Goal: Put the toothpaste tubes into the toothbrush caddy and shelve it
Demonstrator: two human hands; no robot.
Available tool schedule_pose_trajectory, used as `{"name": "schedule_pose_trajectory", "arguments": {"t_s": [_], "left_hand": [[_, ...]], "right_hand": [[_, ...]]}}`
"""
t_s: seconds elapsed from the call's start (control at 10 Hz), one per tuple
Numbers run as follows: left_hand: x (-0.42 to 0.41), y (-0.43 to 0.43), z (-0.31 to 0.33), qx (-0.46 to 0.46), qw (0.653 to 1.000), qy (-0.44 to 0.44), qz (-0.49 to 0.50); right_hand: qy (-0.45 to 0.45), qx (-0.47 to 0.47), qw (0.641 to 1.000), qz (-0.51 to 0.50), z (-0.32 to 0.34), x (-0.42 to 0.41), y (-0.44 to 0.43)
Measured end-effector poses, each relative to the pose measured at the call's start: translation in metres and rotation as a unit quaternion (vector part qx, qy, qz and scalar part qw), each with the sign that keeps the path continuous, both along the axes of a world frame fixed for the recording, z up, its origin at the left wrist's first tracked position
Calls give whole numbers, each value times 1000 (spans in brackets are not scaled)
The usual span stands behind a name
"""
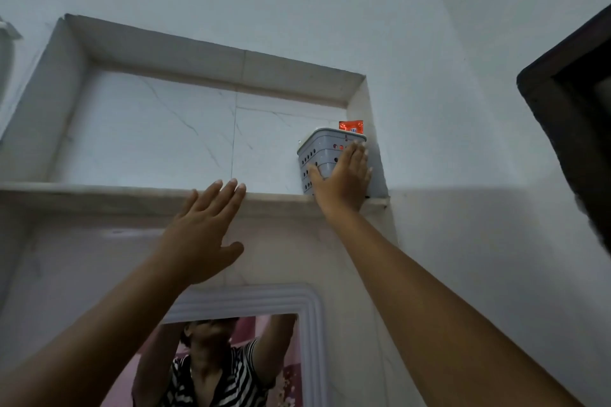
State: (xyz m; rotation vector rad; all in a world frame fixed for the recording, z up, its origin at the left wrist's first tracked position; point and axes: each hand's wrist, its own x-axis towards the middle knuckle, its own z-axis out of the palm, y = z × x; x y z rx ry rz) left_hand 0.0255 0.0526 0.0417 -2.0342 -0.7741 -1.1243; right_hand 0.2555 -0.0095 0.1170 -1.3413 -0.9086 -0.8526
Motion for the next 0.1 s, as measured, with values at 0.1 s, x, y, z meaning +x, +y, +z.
{"name": "schedule_pose_trajectory", "arguments": {"t_s": [0.1], "left_hand": [[1, -9, 6, -11, 1000, 3, 29]], "right_hand": [[-25, -21, 999, -7, -12, -5, -9]]}}
